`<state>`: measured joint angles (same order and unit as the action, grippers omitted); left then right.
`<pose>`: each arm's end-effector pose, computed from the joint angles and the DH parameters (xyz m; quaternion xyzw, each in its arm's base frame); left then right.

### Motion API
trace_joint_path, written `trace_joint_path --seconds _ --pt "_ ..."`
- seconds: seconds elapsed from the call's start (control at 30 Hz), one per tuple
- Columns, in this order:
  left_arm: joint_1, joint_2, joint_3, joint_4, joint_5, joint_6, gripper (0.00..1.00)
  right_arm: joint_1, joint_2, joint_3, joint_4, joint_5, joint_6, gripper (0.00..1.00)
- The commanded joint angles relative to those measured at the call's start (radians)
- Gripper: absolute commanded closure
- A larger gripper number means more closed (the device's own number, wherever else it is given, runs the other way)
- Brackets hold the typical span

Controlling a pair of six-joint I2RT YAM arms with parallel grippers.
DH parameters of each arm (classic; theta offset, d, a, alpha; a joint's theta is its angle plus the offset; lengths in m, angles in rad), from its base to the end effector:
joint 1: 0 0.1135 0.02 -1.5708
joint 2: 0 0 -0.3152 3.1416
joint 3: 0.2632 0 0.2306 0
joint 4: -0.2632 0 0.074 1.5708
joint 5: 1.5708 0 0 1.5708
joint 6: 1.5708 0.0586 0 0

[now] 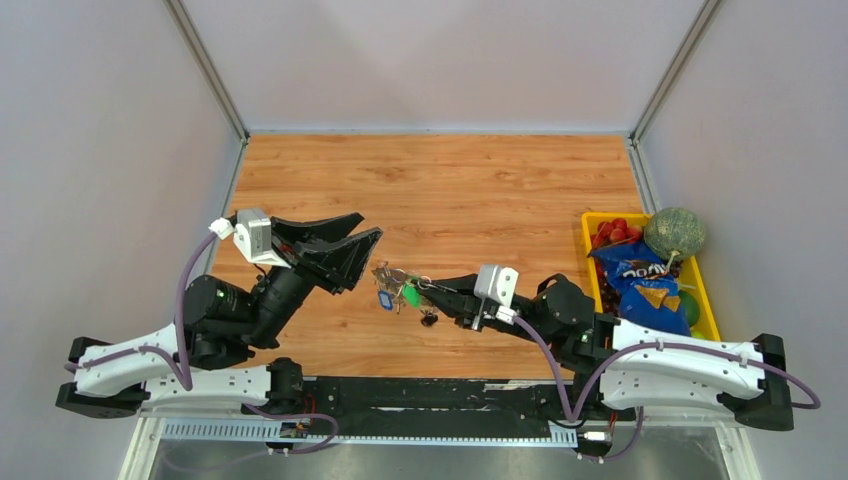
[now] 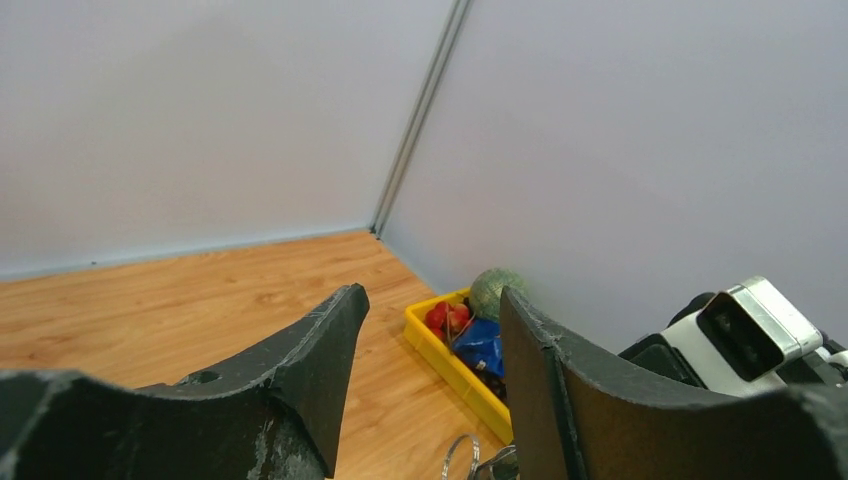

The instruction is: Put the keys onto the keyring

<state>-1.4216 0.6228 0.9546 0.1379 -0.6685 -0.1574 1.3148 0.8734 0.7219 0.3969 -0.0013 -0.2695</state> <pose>0.0451 -0.0559 0.4809 0.0664 0.5639 -0.4507 0.6888 0.0443 0.1697 0.4130 -0.4383 0.4317 0.3939 0.6829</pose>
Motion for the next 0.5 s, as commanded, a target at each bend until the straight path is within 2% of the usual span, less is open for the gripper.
trace_joint_path --seconds 0.0,0.13,0.23,0.37,0.47 --pt "0.0 -0.023 -0.012 -0.028 -0.03 0.032 0.38 -0.002 -0.028 0.076 -0.17 0.001 0.058 1.0" --pt "0.0 -0.04 -0.016 -0.081 -0.002 0.032 0.34 -0.004 -0.036 0.098 -0.258 0.0 0.086 1.0" --pt "0.0 -0.06 -0.016 -0.125 0.062 0.034 0.25 -0.003 -0.049 0.139 -0.348 -0.012 0.103 1.0" --pt "0.0 -0.106 -0.023 -0.201 0.201 0.044 0.18 -0.005 -0.063 0.217 -0.479 -0.056 0.133 1.0" --pt "0.0 -0.128 -0.017 -0.27 0.355 0.065 0.13 -0.005 -0.057 0.285 -0.561 -0.093 0.156 1.0"
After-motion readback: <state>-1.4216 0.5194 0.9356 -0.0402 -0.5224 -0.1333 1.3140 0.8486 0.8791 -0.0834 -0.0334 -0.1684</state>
